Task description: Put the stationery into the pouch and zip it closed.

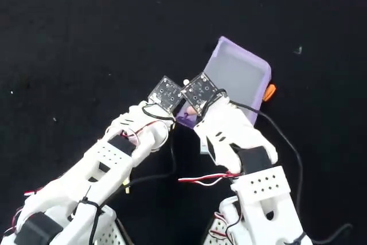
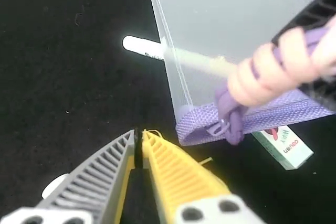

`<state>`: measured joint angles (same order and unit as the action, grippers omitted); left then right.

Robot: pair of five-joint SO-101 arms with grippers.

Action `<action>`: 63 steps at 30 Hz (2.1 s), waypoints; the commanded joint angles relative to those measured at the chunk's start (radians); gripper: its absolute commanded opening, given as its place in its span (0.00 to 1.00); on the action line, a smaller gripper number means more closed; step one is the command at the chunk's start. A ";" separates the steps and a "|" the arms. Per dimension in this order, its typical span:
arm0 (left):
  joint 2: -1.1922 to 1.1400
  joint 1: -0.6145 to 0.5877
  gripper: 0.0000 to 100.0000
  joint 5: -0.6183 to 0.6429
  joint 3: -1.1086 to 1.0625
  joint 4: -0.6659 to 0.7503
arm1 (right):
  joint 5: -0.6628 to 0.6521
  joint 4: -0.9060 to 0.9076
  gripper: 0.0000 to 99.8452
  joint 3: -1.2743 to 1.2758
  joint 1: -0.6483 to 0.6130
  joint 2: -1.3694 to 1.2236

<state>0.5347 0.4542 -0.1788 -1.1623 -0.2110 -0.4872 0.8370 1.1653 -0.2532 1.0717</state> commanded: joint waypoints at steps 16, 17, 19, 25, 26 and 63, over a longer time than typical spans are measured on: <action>0.003 0.012 0.14 0.011 0.024 0.009 | 0.003 0.129 0.01 -0.150 0.021 0.031; 0.003 0.013 0.19 0.011 0.015 0.012 | 0.003 0.129 0.01 -0.157 0.020 0.031; 0.005 0.025 0.27 0.011 0.001 0.015 | 0.003 0.129 0.01 -0.168 0.020 0.031; 0.005 0.031 0.25 0.011 0.002 0.015 | 0.003 0.176 0.01 -0.214 0.018 0.031; 0.005 0.031 0.25 0.011 0.004 0.017 | 0.003 0.186 0.01 -0.223 0.018 0.031; 0.267 -0.002 0.25 0.095 -0.156 0.132 | 0.009 0.313 0.01 -0.351 -0.072 0.027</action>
<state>0.8032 0.4588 -0.0852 -1.3449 -0.0990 -0.4872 1.1469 0.8769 -0.2793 1.0810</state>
